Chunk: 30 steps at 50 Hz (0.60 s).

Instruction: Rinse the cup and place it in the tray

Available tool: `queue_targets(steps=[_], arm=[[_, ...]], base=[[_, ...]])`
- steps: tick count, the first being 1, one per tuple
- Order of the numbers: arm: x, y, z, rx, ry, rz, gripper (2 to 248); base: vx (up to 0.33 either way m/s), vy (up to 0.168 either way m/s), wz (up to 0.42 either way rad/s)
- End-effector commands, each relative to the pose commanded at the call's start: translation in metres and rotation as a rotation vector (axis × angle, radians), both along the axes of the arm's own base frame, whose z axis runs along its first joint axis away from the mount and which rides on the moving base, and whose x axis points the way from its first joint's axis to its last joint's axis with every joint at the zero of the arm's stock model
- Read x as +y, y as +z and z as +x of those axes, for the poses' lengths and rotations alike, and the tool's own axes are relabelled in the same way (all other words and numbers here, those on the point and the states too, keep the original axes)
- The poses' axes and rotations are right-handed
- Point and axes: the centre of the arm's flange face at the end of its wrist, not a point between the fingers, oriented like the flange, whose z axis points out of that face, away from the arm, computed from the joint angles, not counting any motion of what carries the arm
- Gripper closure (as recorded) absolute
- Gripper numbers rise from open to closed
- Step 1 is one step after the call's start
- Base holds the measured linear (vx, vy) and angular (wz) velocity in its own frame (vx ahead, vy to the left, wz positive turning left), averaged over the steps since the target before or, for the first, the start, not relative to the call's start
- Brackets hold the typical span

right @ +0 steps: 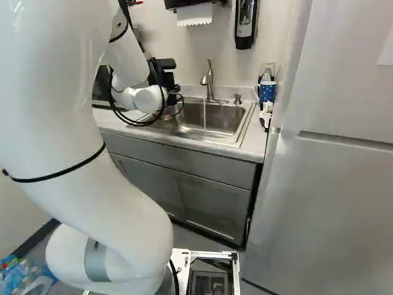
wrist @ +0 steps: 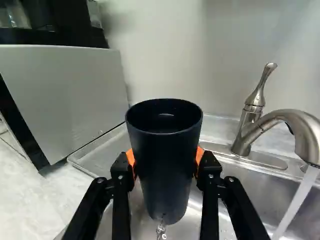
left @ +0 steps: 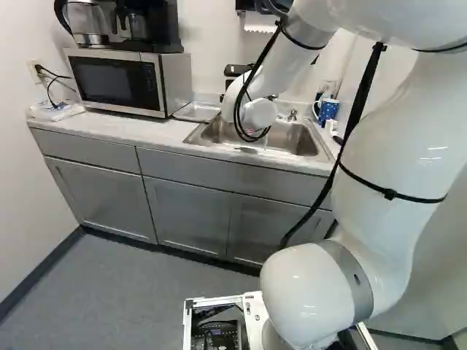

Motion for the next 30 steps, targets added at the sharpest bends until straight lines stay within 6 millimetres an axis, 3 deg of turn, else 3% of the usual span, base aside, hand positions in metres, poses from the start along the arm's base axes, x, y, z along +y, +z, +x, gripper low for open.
queue_targets(steps=[22,30], arm=[[0.004,0.019,-0.001,0.008,0.008,-0.001,125],[0.004,0.017,-0.001,0.027,0.009,-0.003,125]], base=[[0.0,0.0,0.0],[0.0,0.0,0.0]])
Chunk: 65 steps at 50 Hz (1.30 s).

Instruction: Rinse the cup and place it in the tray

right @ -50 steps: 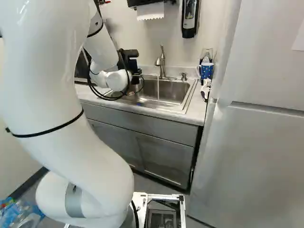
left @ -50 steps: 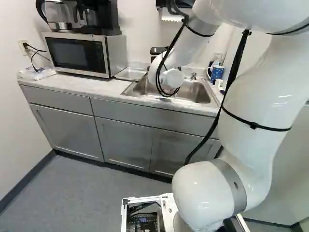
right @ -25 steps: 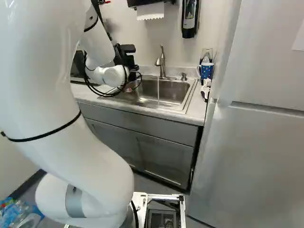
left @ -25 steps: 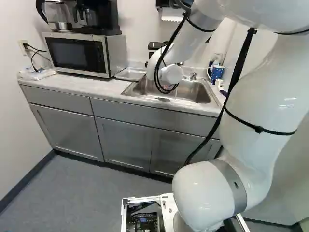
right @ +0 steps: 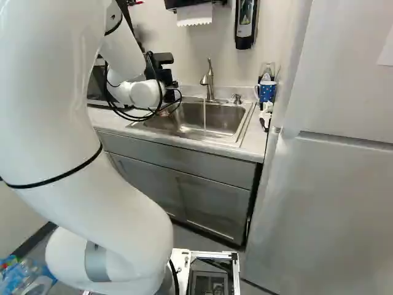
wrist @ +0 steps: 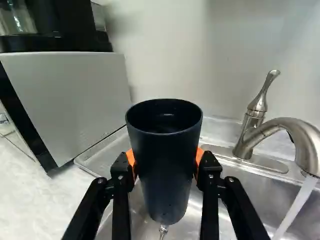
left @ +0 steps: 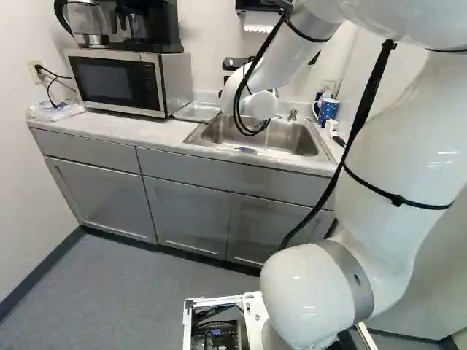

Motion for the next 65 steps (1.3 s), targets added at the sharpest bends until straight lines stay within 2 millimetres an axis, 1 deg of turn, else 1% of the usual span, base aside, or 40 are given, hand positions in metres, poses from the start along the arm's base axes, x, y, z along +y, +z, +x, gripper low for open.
queue_targets(steps=[6,13,65], arm=[[0.0,-0.0003,0.0,0.004,0.0,0.002,125],[0.0,-0.0003,0.0,0.009,-0.006,0.048,125],[0.0,-0.0003,0.0,0.074,-0.075,0.579,125]], base=[[0.0,0.0,0.0],[0.0,0.0,0.0],[0.0,0.0,0.0]])
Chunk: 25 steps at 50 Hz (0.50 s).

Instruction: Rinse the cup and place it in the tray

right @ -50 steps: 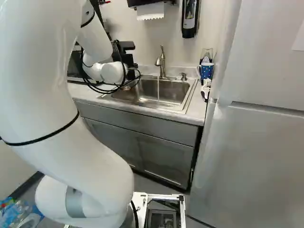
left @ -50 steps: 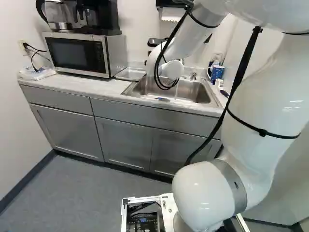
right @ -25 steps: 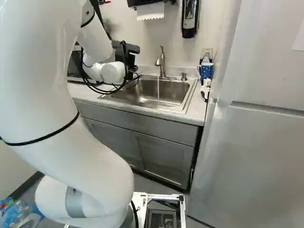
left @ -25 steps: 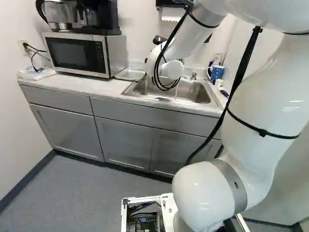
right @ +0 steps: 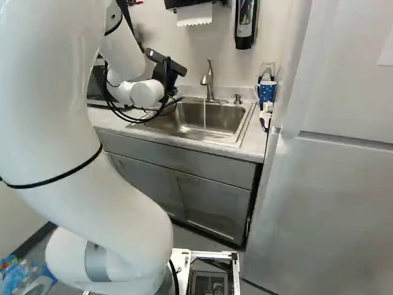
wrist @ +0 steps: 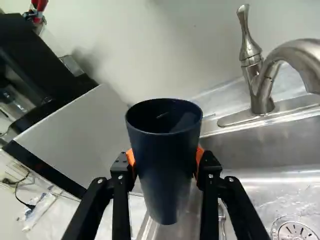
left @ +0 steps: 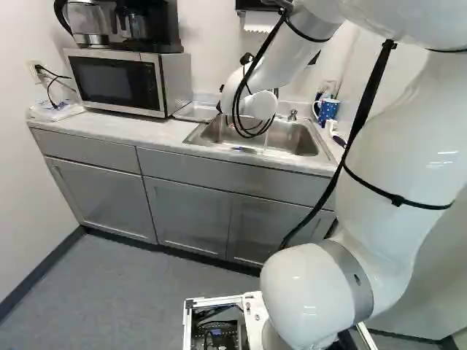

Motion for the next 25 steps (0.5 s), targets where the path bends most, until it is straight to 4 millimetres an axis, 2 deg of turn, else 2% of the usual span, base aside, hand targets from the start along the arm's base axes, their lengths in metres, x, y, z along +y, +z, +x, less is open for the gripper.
queue_targets(steps=[25], arm=[[0.0,0.0,0.0,0.031,-0.034,0.259,125]], base=[[0.0,0.0,0.0]])
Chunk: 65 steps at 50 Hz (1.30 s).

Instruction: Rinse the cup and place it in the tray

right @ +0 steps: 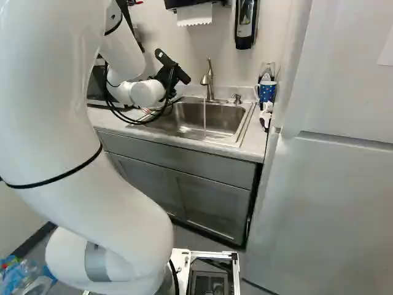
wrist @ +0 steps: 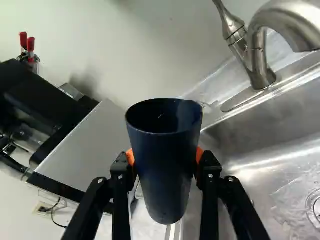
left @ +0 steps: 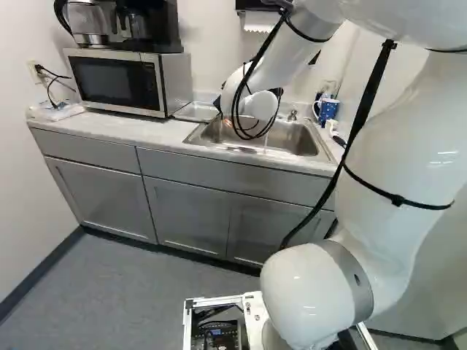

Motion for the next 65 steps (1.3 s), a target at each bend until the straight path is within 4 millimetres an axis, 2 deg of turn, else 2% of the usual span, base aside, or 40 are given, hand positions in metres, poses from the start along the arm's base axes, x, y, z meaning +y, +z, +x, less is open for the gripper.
queue_targets(steps=[65], arm=[[0.0,0.0,0.0,0.082,-0.088,0.673,125]], base=[[0.0,0.0,0.0]])
